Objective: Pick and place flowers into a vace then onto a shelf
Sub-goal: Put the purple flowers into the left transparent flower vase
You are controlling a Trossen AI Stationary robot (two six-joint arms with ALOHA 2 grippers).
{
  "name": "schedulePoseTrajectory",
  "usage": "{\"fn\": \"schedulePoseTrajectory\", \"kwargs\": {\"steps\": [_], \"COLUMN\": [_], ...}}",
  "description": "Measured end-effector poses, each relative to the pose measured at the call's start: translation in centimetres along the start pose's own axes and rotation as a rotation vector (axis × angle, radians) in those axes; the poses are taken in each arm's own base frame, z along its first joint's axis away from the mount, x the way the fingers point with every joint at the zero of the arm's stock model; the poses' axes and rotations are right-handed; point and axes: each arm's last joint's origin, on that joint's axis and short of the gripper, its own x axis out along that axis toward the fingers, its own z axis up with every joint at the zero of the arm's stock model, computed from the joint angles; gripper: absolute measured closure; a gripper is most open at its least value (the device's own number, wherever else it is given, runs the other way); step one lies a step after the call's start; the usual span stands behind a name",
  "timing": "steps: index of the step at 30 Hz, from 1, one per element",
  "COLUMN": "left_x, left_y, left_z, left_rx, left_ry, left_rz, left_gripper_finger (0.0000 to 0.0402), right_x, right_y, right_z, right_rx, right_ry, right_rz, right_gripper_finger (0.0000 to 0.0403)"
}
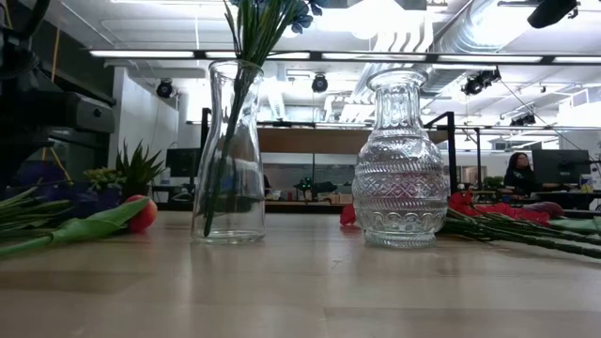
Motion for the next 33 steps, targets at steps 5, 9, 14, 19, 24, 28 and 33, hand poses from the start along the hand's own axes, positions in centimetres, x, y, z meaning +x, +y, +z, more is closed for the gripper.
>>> {"fn": "schedulePoseTrajectory", "kwargs": {"steps": [5,9,14,19,24,28,33], "left_x": [0.1,0.1,0.1,0.1,-0.4,-1.8,-6.1], "left_y": [0.0,0.1,0.1,0.3,0.5,0.9,0.9], "left_z": [0.0,0.1,0.1,0.1,0.1,0.5,0.7], "left_rx": [-0.001,-0.001,-0.007,-0.019,-0.016,-0.003,0.016], "left_ry": [-0.002,-0.005,-0.009,0.0,0.009,-0.05,-0.111], "left_rz": [0.007,0.011,0.018,0.046,0.04,0.073,0.061], "left_gripper_finger": [0.0247,0.029,0.0348,0.0357,0.0357,0.0357,0.0357], "right_x": [0.0,0.0,0.0,0.0,0.0,0.0,0.0], "right_y": [0.0,0.0,0.0,0.0,0.0,0.0,0.0], "right_z": [0.0,-0.1,-0.1,-0.1,-0.1,-0.1,-0.1], "right_rx": [0.0,-0.001,-0.002,-0.002,-0.002,-0.002,-0.002], "right_ry": [0.001,0.005,0.008,0.008,0.008,0.008,0.007], "right_rz": [0.0,-0.001,-0.002,-0.002,-0.002,-0.002,-0.003], "right_gripper_finger": [0.0075,0.0075,0.0075,0.0075,0.0075,0.0075,0.0075]}}
